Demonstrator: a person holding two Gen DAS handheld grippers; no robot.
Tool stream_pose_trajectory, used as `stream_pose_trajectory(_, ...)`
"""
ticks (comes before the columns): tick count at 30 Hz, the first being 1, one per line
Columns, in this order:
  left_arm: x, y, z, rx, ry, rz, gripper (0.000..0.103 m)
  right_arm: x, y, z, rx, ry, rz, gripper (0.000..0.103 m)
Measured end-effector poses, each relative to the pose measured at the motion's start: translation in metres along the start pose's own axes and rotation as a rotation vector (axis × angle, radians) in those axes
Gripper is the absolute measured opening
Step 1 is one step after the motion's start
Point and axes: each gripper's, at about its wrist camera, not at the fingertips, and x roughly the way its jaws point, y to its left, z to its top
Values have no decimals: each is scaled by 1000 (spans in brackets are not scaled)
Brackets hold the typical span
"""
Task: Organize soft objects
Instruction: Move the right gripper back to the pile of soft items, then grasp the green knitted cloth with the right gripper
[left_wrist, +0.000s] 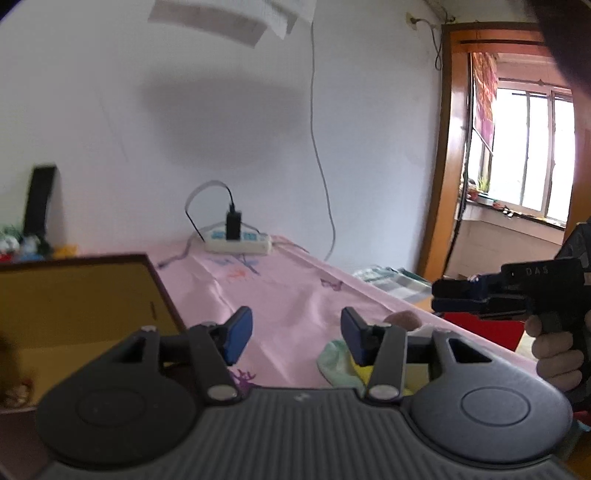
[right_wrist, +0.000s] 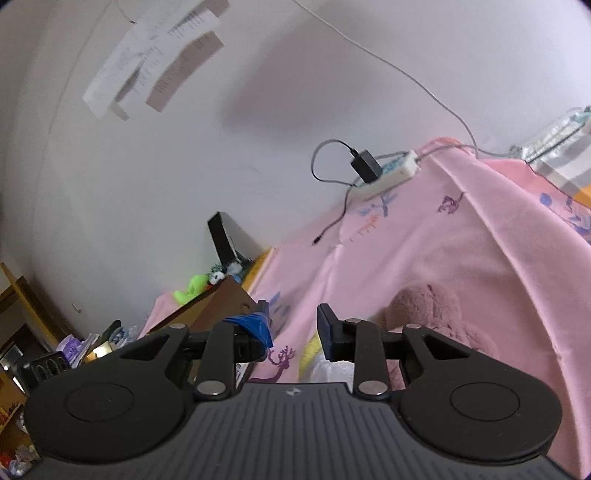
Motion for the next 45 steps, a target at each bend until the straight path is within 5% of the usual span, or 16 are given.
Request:
stream_pose_trajectory(6,-41,-37,-1,-16,37,138,52,-58,16,-19,-11,-27,-119,13)
stream_pose_trajectory(12,-84,-96,-26,-63,101,70,61,-127,15,-46,64,30,-157,14)
stream_pose_trajectory(16,-93,-127,-37,-90,163,16,63,-146,9,-52,158,127,-139,15)
stream_pose_trajectory(23,-95,-158,-58,-109,177,-33,65,-155,9,-60,231,153,-125,17)
stream_pose_trajectory(36,0,-158,-82,-90,231,-208,65,-112,-31,-59,290,176,-221,19)
stream_pose_trajectory(45,47,-149,-91,-171,297,-279,66,-82,-56,-58,297,175,-178,19)
